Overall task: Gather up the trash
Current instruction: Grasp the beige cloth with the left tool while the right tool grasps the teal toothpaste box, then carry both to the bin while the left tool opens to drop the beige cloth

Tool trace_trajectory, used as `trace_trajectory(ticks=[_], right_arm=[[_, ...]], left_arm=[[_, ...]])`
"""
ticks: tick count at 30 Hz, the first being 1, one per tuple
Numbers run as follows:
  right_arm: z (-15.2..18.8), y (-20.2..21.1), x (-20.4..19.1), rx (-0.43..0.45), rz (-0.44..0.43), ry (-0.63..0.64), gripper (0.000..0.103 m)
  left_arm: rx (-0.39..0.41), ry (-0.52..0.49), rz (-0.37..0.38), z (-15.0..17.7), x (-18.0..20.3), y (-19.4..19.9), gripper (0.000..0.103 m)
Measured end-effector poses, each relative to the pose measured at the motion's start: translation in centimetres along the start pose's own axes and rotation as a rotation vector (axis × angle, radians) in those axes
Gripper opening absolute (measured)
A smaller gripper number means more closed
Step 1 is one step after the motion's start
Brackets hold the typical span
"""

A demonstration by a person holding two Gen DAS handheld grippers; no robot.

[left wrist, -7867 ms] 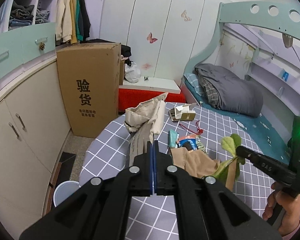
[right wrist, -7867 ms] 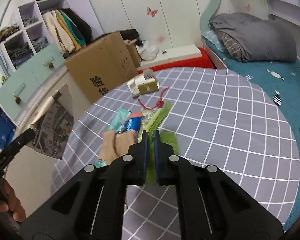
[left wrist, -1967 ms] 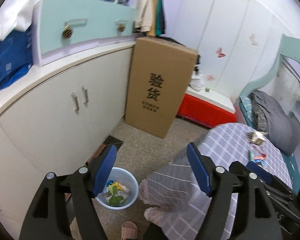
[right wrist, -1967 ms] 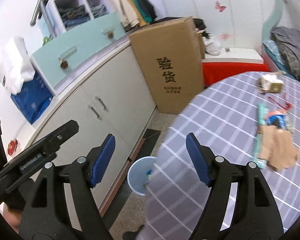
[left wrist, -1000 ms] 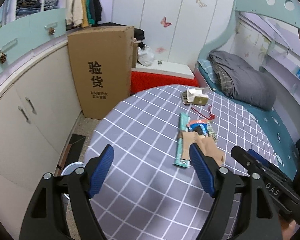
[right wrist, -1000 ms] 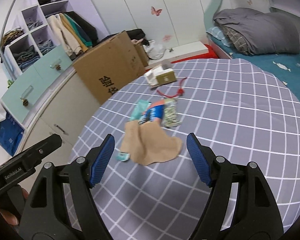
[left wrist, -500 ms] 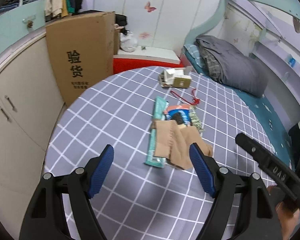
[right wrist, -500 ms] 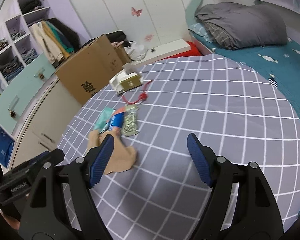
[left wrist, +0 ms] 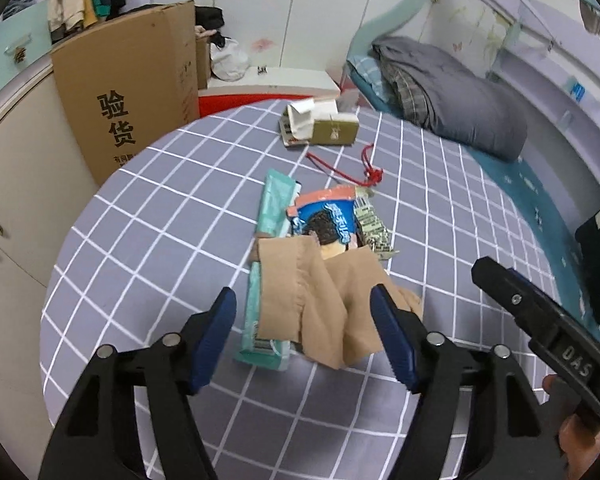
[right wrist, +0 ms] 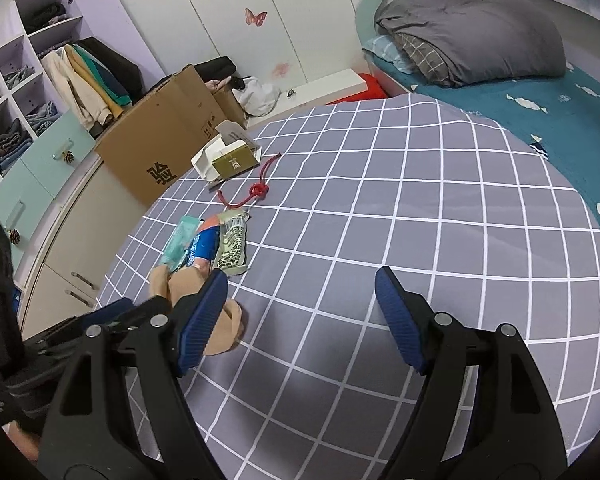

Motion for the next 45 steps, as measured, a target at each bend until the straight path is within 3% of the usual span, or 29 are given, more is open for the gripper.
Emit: trace_trajectory(ticks=[2, 5, 15, 21, 25, 28, 33, 37, 40, 45], right_arm=[[-0.1, -0.1, -0.2, -0.004, -0.003, 0.005, 0.075], [-0.3, -0.1, -0.6, -0.006, -0.003, 0.016, 0.075], [-1.4, -0.9, -4.2, -0.005, -0.043, 0.052, 0.075], [-1.5, -2.6, -9.4, -0.041, -0.108, 0.116, 0.075], [-1.4, -4.4, -13.1, -0.085, -0.146, 0.167, 0.073], [-1.3, -6.6, -14.7, -0.127, -0.141, 0.178, 0.065], [-2.6, -8.6, -15.2, -0.170, -0.032, 0.224, 0.062], [-1.7, -10.3, -15.6, -0.244, 0.007, 0.271, 0.039], [-1.4, -10.9, -16.1, -0.250, 0.040, 0.316, 0.022], [-1.5, -10.6, -19.5, -0.215, -0.035, 0.346, 0.021]], left_arm=[[-0.024, -0.020, -0.012, 0.2, 0.3, -0.8, 0.054], [-0.033, -0.044, -0.017, 0.5, 0.4, -1.0, 0.006], [0.092, 0.081, 0.189, -2.4, -2.2, 6.2, 0.004], [0.245, 0.159, 0.138, -5.4, -8.0, 11.1, 0.004], [0.293, 0.185, 0.076, -6.3, -11.5, 12.4, 0.004], [0.294, 0.215, 0.059, -6.5, -14.0, 12.5, 0.004], [0.292, 0.254, 0.038, -6.6, -17.7, 12.7, 0.004], [0.288, 0.280, 0.037, -6.9, -20.0, 12.6, 0.004], [0.282, 0.293, 0.037, -6.9, -21.4, 12.3, 0.004], [0.277, 0.319, 0.039, -6.8, -23.9, 12.0, 0.004]])
Point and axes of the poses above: each gripper's, at about its wrist camera, not at the fingertips, and y roughly against the way its jaws point, x to its right, z to its underside, the point moved 9 cm from there along -y, roughly the way its jaws point, and after that the axes turned 14 degrees about y, right-handed, at the moved point
